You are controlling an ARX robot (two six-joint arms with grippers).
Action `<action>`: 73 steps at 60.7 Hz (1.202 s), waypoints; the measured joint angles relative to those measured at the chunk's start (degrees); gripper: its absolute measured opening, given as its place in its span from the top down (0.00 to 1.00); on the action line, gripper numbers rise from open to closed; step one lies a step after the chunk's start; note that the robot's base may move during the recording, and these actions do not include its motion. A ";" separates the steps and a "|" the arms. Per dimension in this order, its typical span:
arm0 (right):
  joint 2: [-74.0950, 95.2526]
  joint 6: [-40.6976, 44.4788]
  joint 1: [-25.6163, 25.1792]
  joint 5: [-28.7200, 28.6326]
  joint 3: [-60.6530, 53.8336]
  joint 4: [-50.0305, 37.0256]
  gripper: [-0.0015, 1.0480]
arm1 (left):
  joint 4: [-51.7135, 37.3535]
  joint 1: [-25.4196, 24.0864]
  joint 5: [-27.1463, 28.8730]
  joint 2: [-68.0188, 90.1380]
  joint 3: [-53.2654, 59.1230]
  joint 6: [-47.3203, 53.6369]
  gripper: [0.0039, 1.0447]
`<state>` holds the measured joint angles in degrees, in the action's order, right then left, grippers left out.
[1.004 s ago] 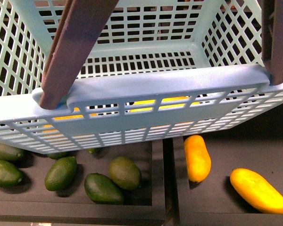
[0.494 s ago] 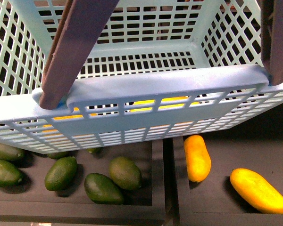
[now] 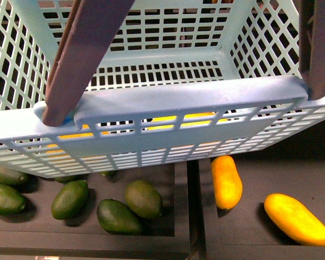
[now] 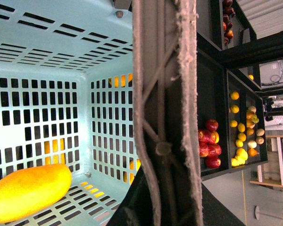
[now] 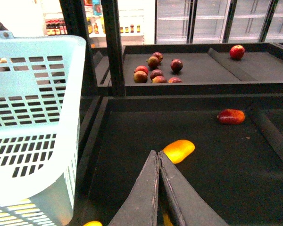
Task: Pick lemon and mango into basket
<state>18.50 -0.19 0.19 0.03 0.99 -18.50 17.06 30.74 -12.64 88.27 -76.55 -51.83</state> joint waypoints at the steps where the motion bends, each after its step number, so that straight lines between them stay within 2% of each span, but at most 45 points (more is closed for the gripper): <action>1: -0.22 0.00 0.00 0.00 0.00 0.20 0.98 | 0.00 0.00 0.02 0.00 0.00 0.00 0.95; 33: -8.31 0.00 0.00 0.00 0.00 8.31 0.98 | 0.00 0.00 0.00 0.00 0.00 -0.02 0.95; 40: -16.02 0.00 0.00 0.07 0.00 17.57 0.98 | 0.00 0.00 -0.02 0.00 0.00 0.00 0.95; 60: -18.12 0.02 0.00 0.04 0.02 18.40 0.98 | 0.00 0.00 0.00 0.00 0.00 -0.07 0.95; 68: -18.14 0.02 0.00 0.04 0.00 18.43 0.79 | 0.00 0.00 0.00 0.00 0.00 0.02 0.95; 73: -18.14 0.02 0.00 0.04 0.02 18.43 0.64 | 0.00 0.00 0.00 0.00 0.00 0.02 0.95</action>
<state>0.36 -0.16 0.19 0.08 1.02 -0.08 17.06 30.74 -12.64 88.27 -76.55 -51.81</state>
